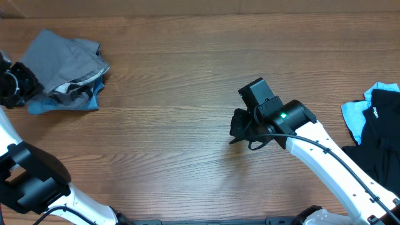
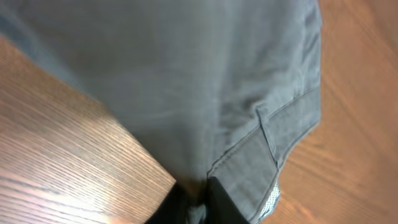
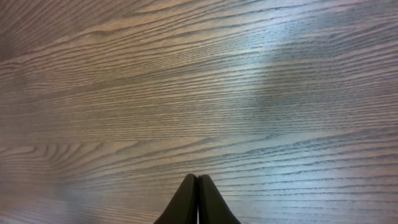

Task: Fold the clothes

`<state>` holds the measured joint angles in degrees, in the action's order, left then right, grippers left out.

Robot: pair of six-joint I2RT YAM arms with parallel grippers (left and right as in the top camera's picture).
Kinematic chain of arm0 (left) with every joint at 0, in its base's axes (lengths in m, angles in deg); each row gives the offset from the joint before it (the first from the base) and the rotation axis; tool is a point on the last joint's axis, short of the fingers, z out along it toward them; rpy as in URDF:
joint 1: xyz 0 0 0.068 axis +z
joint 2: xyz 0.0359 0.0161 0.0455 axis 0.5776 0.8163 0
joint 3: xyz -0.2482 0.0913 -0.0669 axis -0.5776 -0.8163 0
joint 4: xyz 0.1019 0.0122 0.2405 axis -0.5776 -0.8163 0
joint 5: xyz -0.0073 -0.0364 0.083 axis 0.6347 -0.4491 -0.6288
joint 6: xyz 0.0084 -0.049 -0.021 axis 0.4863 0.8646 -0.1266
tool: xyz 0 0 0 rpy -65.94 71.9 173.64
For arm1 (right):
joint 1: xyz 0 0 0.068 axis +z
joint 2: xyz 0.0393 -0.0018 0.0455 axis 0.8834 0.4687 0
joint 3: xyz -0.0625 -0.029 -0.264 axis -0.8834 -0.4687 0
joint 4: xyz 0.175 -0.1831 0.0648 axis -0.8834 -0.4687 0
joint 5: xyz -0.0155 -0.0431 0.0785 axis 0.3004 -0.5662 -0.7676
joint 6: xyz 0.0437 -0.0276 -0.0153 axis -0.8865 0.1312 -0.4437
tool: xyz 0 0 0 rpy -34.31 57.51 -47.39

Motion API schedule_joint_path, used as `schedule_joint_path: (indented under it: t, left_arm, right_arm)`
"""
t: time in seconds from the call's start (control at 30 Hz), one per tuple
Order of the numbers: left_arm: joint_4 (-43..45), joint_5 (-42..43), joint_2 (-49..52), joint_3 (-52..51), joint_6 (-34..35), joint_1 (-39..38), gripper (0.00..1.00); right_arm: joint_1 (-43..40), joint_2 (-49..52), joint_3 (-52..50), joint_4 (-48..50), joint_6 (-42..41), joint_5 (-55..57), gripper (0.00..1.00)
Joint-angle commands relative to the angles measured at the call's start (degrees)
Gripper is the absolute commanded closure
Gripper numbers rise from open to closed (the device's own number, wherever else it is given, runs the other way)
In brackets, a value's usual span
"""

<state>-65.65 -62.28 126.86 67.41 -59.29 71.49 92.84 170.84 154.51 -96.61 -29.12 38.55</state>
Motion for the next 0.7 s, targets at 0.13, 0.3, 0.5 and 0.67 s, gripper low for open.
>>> schedule_joint_path:
  t: [0.13, 0.3, 0.5, 0.67]
  left_arm:
    - [-4.76, -5.22, 2.14, 0.83, -2.51, -4.61, 0.53]
    - [-6.32, -1.99, 0.81, 0.87, -4.61, -4.72, 0.91]
    - [-1.46, -6.34, 1.2, -0.85, -4.59, -4.76, 0.96]
    - [14.43, -6.51, 2.16, -12.94, -2.58, -4.85, 0.96]
  right_arm:
    - [-0.17, -0.37, 1.18, 0.28, 0.37, 1.16, 0.95]
    - [-0.17, -0.37, 1.18, 0.31, 0.39, 1.2, 0.95]
    - [-0.17, -0.37, 1.18, 0.33, 0.39, 1.22, 0.95]
    - [-0.17, -0.37, 1.18, 0.31, 0.35, 1.18, 0.95]
